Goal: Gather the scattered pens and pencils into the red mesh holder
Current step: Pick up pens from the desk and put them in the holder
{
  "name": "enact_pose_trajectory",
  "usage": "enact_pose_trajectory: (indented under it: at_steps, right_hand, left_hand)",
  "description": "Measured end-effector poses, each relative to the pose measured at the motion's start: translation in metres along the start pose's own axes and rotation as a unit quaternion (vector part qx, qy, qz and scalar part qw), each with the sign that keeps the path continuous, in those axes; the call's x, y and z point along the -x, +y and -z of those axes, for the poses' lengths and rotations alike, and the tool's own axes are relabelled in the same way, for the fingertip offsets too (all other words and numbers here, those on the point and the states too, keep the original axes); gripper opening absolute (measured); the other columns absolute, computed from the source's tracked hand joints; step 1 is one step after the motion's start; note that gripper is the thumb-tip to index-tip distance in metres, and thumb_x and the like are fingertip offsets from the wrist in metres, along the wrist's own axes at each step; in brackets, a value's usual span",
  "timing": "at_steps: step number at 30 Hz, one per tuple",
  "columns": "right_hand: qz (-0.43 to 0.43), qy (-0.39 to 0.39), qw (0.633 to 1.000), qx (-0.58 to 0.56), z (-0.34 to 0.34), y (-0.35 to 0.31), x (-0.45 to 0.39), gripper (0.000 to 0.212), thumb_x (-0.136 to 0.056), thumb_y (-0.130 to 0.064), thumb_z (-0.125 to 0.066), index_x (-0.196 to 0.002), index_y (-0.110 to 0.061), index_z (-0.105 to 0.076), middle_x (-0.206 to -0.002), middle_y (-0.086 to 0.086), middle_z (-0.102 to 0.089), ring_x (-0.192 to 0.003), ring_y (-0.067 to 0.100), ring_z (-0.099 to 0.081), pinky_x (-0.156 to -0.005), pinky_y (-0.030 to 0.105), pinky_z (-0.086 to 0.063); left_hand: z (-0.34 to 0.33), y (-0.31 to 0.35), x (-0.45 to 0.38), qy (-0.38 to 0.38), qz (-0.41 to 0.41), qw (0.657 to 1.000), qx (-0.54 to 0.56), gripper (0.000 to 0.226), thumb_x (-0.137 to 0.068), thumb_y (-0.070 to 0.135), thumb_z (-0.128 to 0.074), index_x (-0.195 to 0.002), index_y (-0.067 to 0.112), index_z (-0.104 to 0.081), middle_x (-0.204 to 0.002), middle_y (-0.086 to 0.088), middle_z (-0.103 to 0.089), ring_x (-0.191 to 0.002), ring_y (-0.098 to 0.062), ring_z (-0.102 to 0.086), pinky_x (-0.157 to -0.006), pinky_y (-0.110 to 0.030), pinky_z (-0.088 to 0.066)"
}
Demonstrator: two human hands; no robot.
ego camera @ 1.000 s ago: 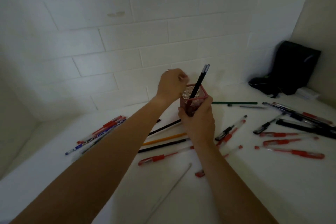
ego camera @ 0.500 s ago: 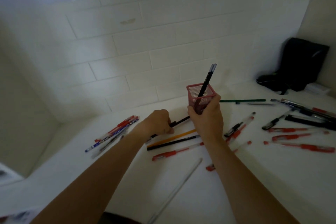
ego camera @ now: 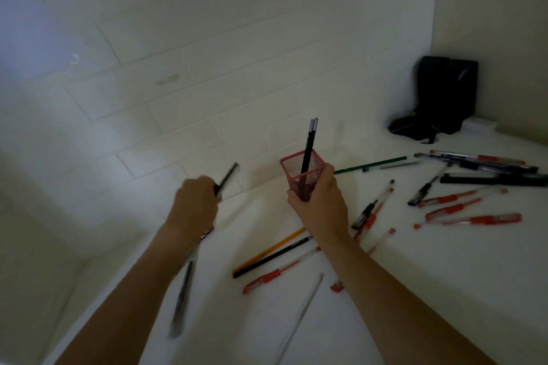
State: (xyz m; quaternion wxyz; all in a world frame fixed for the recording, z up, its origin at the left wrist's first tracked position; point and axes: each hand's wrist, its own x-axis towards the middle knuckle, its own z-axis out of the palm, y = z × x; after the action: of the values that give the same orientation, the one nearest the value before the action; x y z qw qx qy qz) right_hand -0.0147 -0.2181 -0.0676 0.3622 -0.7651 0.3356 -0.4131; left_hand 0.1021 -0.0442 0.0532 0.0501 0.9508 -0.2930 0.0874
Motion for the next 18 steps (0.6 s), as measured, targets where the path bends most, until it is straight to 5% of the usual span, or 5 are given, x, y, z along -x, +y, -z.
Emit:
enact_pose_trajectory:
  at_steps: [2,4,6,14,18]
  right_hand:
    - [0.001,0.001,1.0,0.004,-0.001,0.001,-0.001,0.085,-0.078,-0.047,-0.077,-0.141,-0.013,-0.032,-0.119,0.009,-0.062,-0.097,0.026,-0.065,-0.074,0.04,-0.06]
    - [-0.001,-0.001,1.0,0.008,-0.001,0.001,-0.001,0.084,-0.078,-0.047,-0.076,-0.141,-0.012,-0.032,-0.118,0.009,-0.062,-0.095,0.028,-0.065,-0.072,0.039,-0.06]
    - [0.002,-0.003,1.0,0.007,-0.002,0.002,-0.001,0.086,-0.078,-0.048,-0.075,-0.142,-0.012,-0.03,-0.119,0.01,-0.061,-0.096,0.028,-0.065,-0.073,0.042,-0.06]
    - [-0.006,0.0,1.0,0.009,-0.002,0.002,-0.001,0.09,-0.078,-0.048,-0.077,-0.145,-0.015,-0.028,-0.127,0.01,-0.06,-0.107,0.027,-0.064,-0.084,0.045,-0.06]
    - [-0.004,0.002,1.0,0.005,-0.003,0.002,-0.001,0.087,-0.077,-0.05,-0.076,-0.143,-0.015,-0.03,-0.126,0.008,-0.06,-0.106,0.025,-0.064,-0.083,0.045,-0.06]
  left_hand:
    - [0.031,0.013,-0.002,0.066,-0.01,0.982,0.179,0.012,-0.094,0.01,-0.061,-0.095,0.004,-0.072,-0.09,-0.013,-0.074,-0.083,-0.028,-0.073,-0.08,-0.037,-0.06]
    - [0.047,0.043,-0.003,0.09,-0.038,0.897,0.432,0.008,-0.093,0.003,-0.063,-0.097,0.0,-0.069,-0.088,-0.013,-0.074,-0.078,-0.024,-0.075,-0.078,-0.033,-0.063]
    - [0.047,0.075,-0.013,0.11,-0.072,0.812,0.569,0.011,-0.093,0.002,-0.064,-0.102,-0.003,-0.066,-0.092,-0.016,-0.072,-0.082,-0.026,-0.076,-0.078,-0.033,-0.063]
    - [0.016,0.14,-0.059,0.176,-0.068,0.706,0.682,0.007,-0.097,0.007,-0.058,-0.1,0.001,-0.061,-0.09,-0.013,-0.07,-0.085,-0.026,-0.076,-0.086,-0.049,-0.061]
    - [0.029,0.142,-0.062,0.271,-0.087,0.728,0.624,0.002,-0.098,0.007,-0.056,-0.097,0.008,-0.058,-0.088,-0.003,-0.07,-0.085,-0.017,-0.076,-0.081,-0.034,-0.062]
